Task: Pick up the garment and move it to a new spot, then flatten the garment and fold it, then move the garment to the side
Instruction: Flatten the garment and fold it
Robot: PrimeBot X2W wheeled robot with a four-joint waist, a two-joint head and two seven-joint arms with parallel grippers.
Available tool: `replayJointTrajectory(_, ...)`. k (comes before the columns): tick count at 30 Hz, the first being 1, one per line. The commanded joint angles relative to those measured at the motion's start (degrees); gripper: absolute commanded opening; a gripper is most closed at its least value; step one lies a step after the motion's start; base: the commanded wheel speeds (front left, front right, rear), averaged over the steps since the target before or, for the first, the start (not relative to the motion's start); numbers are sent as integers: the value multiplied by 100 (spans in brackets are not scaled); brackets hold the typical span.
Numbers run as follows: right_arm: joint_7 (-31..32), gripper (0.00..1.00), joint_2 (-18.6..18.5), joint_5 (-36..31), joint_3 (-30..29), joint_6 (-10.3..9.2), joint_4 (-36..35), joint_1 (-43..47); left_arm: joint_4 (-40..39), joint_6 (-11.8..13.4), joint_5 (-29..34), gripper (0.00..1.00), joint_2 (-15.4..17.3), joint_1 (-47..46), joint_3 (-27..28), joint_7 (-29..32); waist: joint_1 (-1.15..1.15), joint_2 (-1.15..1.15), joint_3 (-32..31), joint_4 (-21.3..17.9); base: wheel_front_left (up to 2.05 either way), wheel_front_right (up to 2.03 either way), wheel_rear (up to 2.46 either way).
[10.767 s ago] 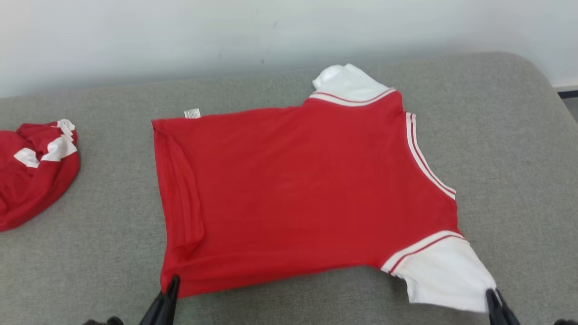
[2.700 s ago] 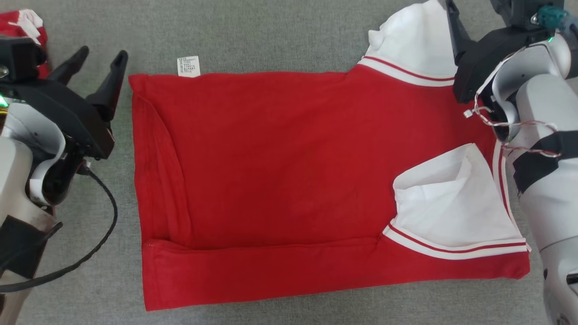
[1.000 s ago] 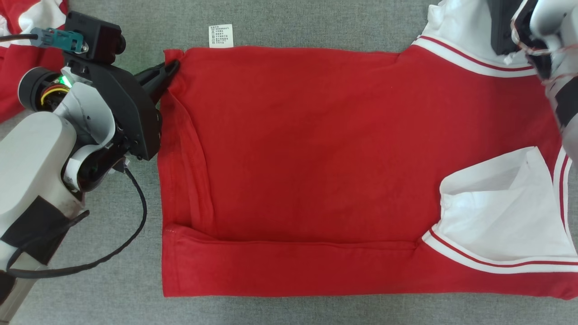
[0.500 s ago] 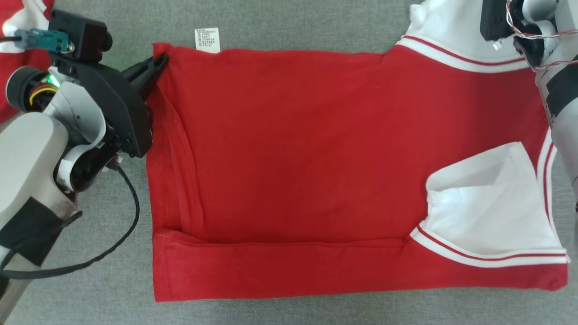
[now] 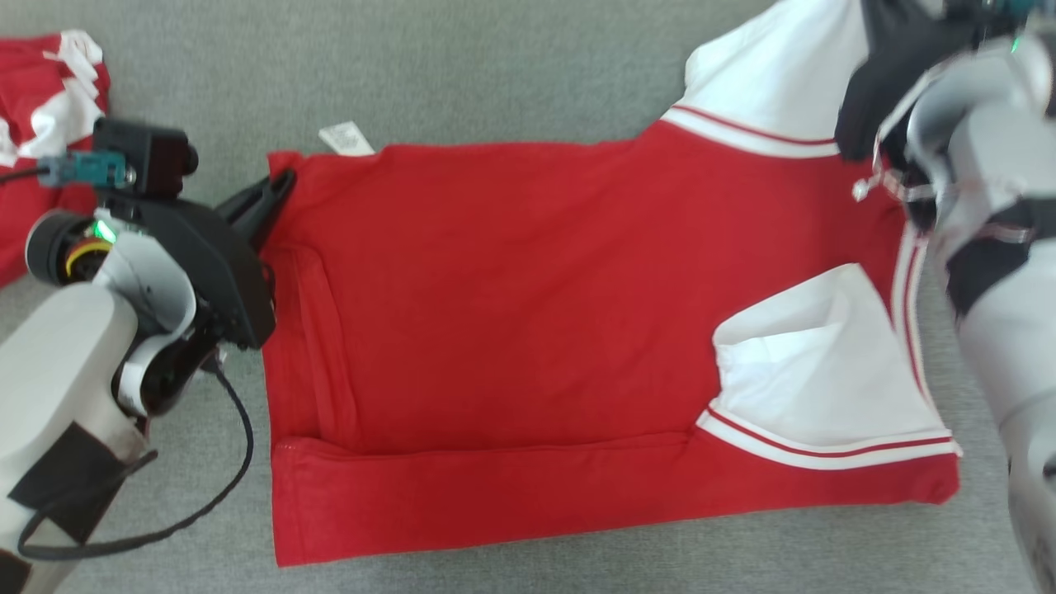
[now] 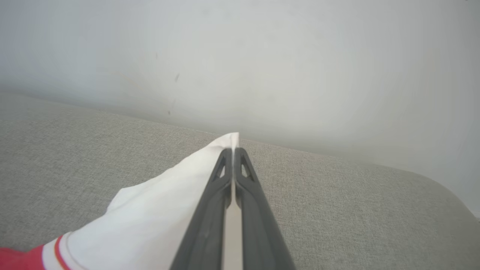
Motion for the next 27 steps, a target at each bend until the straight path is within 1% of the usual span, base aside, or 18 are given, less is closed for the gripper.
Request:
replayJointTrajectory(1, -161, 0, -66, 121, 82, -15, -125, 237, 8, 10, -42, 0, 45, 126, 0, -50, 0, 0, -251, -148, 0, 0, 0)
replayJointTrajectory(4, -517, 0, -193, 424, 294, -15, -568, 768, 21, 26, -72, 0, 91, 309, -13, -125, 0, 0, -407, -213, 0, 0, 0)
replayJointTrajectory(7, -708, 0, -352, 737, 479, -16, -1119, 1375, 23, 42, -76, 0, 134, 476, -21, -217, 0, 0, -560, -276, 0, 0, 0)
replayJointTrajectory(11, -800, 0, -600, 1082, 557, -15, -1969, 2198, -73, 94, -37, 0, 191, 721, -26, -417, 0, 0, -720, -354, 0, 0, 0)
replayJointTrajectory(14, -767, 0, -736, 1256, 460, -15, -2656, 2849, -200, 151, 25, 0, 231, 957, -54, -600, 0, 0, -814, -383, 0, 0, 0)
replayJointTrajectory(15, -767, 0, -736, 1256, 460, -15, -2656, 2849, -200, 151, 25, 0, 231, 957, -54, -600, 0, 0, -814, -383, 0, 0, 0)
replayJointTrajectory(17, -719, 0, -794, 1327, 307, -15, -3117, 3280, -312, 211, 44, 0, 241, 1121, -55, -747, 0, 0, -874, -387, 0, 0, 0)
replayJointTrajectory(18, -647, 0, -814, 1384, 101, -15, -3554, 3733, -422, 258, 76, 0, 264, 1310, -83, -874, 0, 0, -928, -372, 0, 0, 0)
replayJointTrajectory(20, -546, 0, -817, 1368, -144, -15, -3997, 4190, -506, 330, 86, 0, 290, 1500, -70, -1046, 0, 0, -975, -350, 0, 0, 0)
replayJointTrajectory(25, -218, 0, -621, 1320, -786, -15, -4992, 5248, -708, 503, 262, 0, 268, 1940, -144, -1487, 0, 0, -1075, -262, 0, 0, 0)
replayJointTrajectory(27, -81, 0, -502, 1269, -1029, -15, -5386, 5677, -766, 567, 293, 0, 203, 2127, -173, -1671, 0, 0, -1117, -213, 0, 0, 0)
